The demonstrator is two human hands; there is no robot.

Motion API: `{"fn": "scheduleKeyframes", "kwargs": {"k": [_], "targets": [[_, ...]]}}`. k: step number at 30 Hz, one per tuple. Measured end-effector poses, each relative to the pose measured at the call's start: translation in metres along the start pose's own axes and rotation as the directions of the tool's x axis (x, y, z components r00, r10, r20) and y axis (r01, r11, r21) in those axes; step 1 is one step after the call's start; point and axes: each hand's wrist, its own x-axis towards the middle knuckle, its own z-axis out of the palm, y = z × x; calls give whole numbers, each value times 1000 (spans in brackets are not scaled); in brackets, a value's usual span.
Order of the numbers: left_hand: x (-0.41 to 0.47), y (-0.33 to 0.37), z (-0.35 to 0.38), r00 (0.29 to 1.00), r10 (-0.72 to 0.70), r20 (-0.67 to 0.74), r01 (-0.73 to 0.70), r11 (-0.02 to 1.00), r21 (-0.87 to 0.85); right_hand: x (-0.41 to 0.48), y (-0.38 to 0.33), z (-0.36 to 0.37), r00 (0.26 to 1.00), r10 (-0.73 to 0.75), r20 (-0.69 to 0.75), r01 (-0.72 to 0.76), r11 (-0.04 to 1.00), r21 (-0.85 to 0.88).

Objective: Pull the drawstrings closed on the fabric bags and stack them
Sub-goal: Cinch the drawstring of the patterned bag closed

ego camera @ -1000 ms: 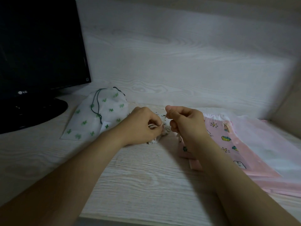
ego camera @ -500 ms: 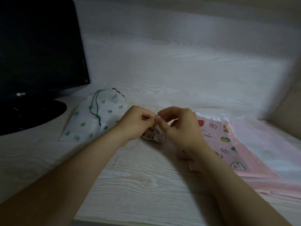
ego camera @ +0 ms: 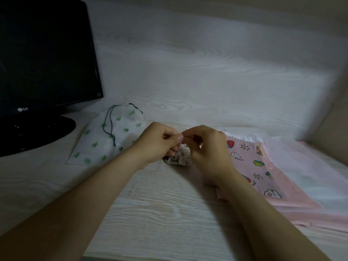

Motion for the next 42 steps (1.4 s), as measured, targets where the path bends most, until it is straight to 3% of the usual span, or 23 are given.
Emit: {"fn": "scheduleKeyframes", "kwargs": {"k": [4,12,20,22,25,28,31,34,38,42], "targets": [[-1,-3,1,999,30,-31,-29,999,34,-1,-3,0,1000,-11,14,11,999,30],[-1,2,-1,997,-75,33,77,996,-46,1,0,2,996,-80,34,83,992,-91],[-1,5,0,993,-86,84,79,993,85,2,4,5,978,-137,155,173,953,-247],[-3,5,3,996,-69,62,66,996,57,3,4,6,971,-146,191,198,935,-293],[-1,1,2,994,-68,-82,72,996,44,3,3,9,967,-129,220,192,935,-298],[-4,2,2,985,1,-170,17,995,103,2,1,9,985,-99,140,126,971,-204],[-7,4,5,952,183,-247,-123,963,241,0,-1,5,996,-43,72,51,993,-108],[-7,3,5,920,299,-253,-222,930,292,0,1,3,989,109,103,-118,989,84],[-6,1,4,917,313,-247,-241,929,282,1,0,2,907,328,265,-417,789,451],[-4,1,3,935,270,-230,-207,941,267,1,3,7,811,460,360,-583,589,560]]}}
